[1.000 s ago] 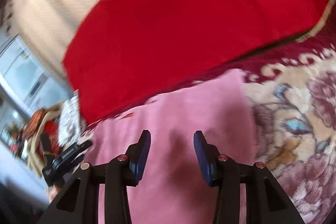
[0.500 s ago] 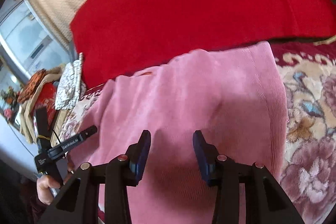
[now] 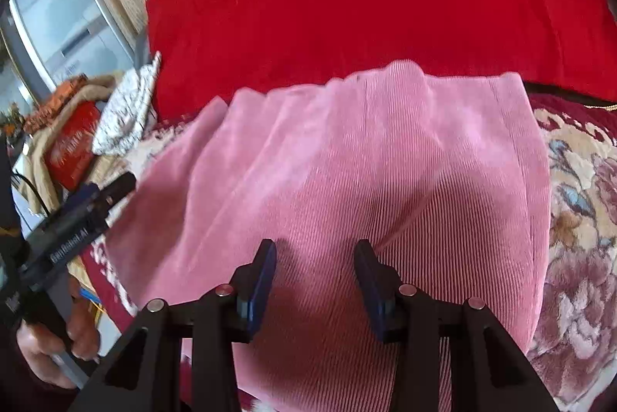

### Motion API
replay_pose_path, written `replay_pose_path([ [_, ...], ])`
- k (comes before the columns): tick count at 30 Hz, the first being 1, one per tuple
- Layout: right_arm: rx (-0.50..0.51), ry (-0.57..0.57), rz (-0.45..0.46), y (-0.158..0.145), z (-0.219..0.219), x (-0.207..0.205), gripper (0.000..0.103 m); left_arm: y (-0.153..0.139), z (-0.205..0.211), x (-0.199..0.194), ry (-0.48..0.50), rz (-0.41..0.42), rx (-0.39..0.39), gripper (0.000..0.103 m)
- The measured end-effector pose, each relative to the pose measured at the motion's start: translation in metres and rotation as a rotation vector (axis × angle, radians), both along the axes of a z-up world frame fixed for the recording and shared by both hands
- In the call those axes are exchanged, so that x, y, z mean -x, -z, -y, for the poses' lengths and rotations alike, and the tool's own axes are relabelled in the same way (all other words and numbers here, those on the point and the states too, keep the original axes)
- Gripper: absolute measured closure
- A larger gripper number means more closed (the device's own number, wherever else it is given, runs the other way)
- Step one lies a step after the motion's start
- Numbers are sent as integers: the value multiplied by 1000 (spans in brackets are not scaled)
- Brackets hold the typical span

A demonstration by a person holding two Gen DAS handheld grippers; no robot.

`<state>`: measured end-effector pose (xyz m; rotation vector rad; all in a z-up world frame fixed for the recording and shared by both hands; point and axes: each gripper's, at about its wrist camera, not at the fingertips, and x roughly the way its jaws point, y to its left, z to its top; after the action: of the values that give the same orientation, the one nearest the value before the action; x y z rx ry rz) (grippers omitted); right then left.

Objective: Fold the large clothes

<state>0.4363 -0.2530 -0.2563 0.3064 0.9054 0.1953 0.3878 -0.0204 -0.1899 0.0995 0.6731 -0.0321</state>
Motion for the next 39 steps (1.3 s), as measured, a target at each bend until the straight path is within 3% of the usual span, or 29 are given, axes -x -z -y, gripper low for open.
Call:
replay_pose_path([
  [6,-33,35,66,-10,10,3,57,0,4,-2,5,-4,-7,16],
  [10,-55,43,64,-9,15,3,57,-2,-3,0,-7,9,11,16],
  [23,-49,46,3,10,8,-11,55,-17,-74,13,-235,82,125,16],
  [39,-27,45,3,13,-2,-19,55,-20,-128,25,-413,101,146,16],
])
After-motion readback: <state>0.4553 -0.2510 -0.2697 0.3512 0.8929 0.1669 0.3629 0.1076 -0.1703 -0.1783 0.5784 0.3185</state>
